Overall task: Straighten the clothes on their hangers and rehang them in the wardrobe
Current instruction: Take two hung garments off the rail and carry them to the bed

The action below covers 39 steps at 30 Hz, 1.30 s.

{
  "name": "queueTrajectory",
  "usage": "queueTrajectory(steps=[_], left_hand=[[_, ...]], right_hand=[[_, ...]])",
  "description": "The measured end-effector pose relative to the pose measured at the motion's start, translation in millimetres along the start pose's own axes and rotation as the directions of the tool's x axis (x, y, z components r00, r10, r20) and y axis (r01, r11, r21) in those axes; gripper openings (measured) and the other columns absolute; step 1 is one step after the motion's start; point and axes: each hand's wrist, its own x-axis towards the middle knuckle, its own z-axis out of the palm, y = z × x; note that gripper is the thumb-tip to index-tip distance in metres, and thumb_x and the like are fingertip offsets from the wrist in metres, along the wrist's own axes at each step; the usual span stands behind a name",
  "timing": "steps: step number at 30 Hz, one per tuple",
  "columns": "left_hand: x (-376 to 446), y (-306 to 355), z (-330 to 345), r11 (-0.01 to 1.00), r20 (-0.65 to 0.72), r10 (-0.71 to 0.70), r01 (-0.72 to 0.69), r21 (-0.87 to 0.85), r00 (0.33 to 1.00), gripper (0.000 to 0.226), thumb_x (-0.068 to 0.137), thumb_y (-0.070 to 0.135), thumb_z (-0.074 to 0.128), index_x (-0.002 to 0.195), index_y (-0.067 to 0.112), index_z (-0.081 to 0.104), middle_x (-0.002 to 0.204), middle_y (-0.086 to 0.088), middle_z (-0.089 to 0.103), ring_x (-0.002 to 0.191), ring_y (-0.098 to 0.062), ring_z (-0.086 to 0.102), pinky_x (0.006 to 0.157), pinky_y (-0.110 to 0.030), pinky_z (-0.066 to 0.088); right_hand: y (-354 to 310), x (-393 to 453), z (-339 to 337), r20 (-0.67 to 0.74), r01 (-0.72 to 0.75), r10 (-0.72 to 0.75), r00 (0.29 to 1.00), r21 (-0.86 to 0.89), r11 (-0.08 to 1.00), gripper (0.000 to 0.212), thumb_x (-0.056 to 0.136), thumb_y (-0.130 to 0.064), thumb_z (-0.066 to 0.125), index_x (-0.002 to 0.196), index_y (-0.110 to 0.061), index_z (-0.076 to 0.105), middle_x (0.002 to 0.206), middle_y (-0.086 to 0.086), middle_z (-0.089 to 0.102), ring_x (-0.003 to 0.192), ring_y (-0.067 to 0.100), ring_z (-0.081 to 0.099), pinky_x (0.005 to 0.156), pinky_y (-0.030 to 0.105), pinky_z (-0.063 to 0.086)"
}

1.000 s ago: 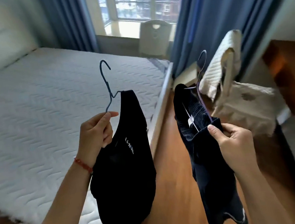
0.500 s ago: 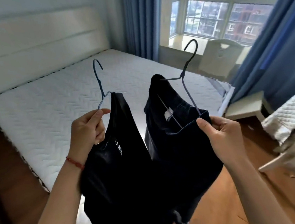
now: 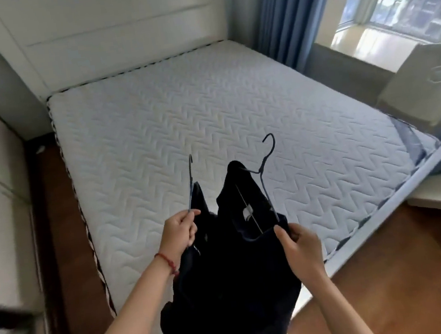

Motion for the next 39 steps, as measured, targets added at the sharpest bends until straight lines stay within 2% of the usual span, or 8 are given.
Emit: queueTrajectory(steps=[4,10,15,20,23,28,36,39], left_hand=[[26.4,-39.2,33.5,0.991,-0.030,-0.117,0.119,0.065,0.993,0.022,0.097,0.005,0.035,0.092,0.006,0.056,0.031,0.005,0.041,0.024,-0.002,0.030,0.029,-0.013,0.025],[75.2,-100.7,80.3,0.937,-0.184,-0.287,0.316,0.148,0.940,0.021,0.096,0.004,0.035,0.094,0.007,0.056,0.054,-0.004,0.048,0.026,-0.002,0.039,0.031,-0.012,0.030],[97.5,-149.2,98.9,0.869,-0.309,-0.413,0.472,0.149,0.857,0.024,0.091,-0.002,0.036,0.098,0.005,0.057,0.058,-0.006,0.051,0.027,0.000,0.044,0.032,-0.012,0.033],[93.9,-184.7,94.4,0.803,-0.361,-0.510,0.583,0.124,0.780,0.025,0.089,-0.001,0.039,0.103,0.003,0.060,0.067,-0.004,0.060,0.058,-0.014,0.055,0.059,-0.022,0.044],[78.3,-193.8,88.4,0.793,-0.353,-0.517,0.592,0.144,0.779,0.027,0.087,0.001,0.046,0.109,0.001,0.063,0.088,-0.010,0.067,0.082,-0.024,0.063,0.082,-0.028,0.046],[44.0,-185.8,68.8,0.773,-0.328,-0.493,0.579,0.260,0.806,0.026,0.089,0.011,0.051,0.112,0.009,0.063,0.114,-0.011,0.066,0.109,-0.024,0.059,0.096,-0.028,0.040],[-47.4,-176.5,-21.5,0.769,-0.358,-0.405,0.525,0.364,0.841,0.026,0.090,0.016,0.048,0.111,0.015,0.064,0.111,-0.007,0.067,0.106,-0.021,0.060,0.087,-0.024,0.043],[-103.1,-184.7,-75.0,0.777,-0.407,-0.384,0.529,0.342,0.829,0.024,0.089,0.020,0.050,0.102,0.013,0.068,0.106,-0.010,0.070,0.101,-0.024,0.064,0.085,-0.027,0.046]], right_hand=[[44.6,32.3,6.6,0.115,-0.060,0.062,0.991,-0.016,0.998,0.032,0.088,-0.018,0.061,0.058,-0.023,0.050,0.050,-0.019,0.055,0.052,0.001,0.051,0.047,0.013,0.034],[106.7,88.5,30.9,0.207,-0.110,0.135,0.969,-0.124,0.986,0.020,0.091,-0.019,0.057,0.071,-0.020,0.053,0.058,-0.014,0.052,0.058,0.005,0.052,0.052,0.013,0.038],[154.8,116.8,51.1,0.294,-0.196,0.277,0.915,-0.275,0.941,0.021,0.095,-0.027,0.049,0.097,-0.009,0.057,0.075,-0.004,0.057,0.083,0.028,0.061,0.063,0.033,0.042],[182.3,125.3,55.6,0.329,-0.220,0.400,0.855,-0.467,0.856,0.027,0.095,-0.029,0.047,0.114,-0.010,0.051,0.102,0.006,0.064,0.097,0.029,0.061,0.068,0.031,0.039],[185.9,121.4,53.6,0.340,-0.201,0.409,0.847,-0.507,0.838,0.030,0.095,-0.026,0.046,0.121,-0.013,0.049,0.108,0.005,0.065,0.098,0.025,0.061,0.070,0.031,0.042],[171.1,110.0,58.8,0.351,-0.130,0.385,0.854,-0.573,0.809,0.032,0.093,-0.022,0.042,0.124,-0.014,0.050,0.106,0.006,0.064,0.092,0.021,0.060,0.069,0.032,0.043],[121.5,58.7,101.9,0.612,0.182,0.332,0.717,-0.625,0.759,0.036,0.095,-0.029,0.044,0.129,-0.017,0.048,0.126,0.002,0.057,0.113,0.021,0.055,0.086,0.033,0.047],[102.7,16.5,128.7,0.676,0.300,0.304,0.671,-0.623,0.722,0.038,0.096,-0.030,0.043,0.131,-0.018,0.047,0.128,0.002,0.056,0.112,0.019,0.055,0.079,0.029,0.046]])
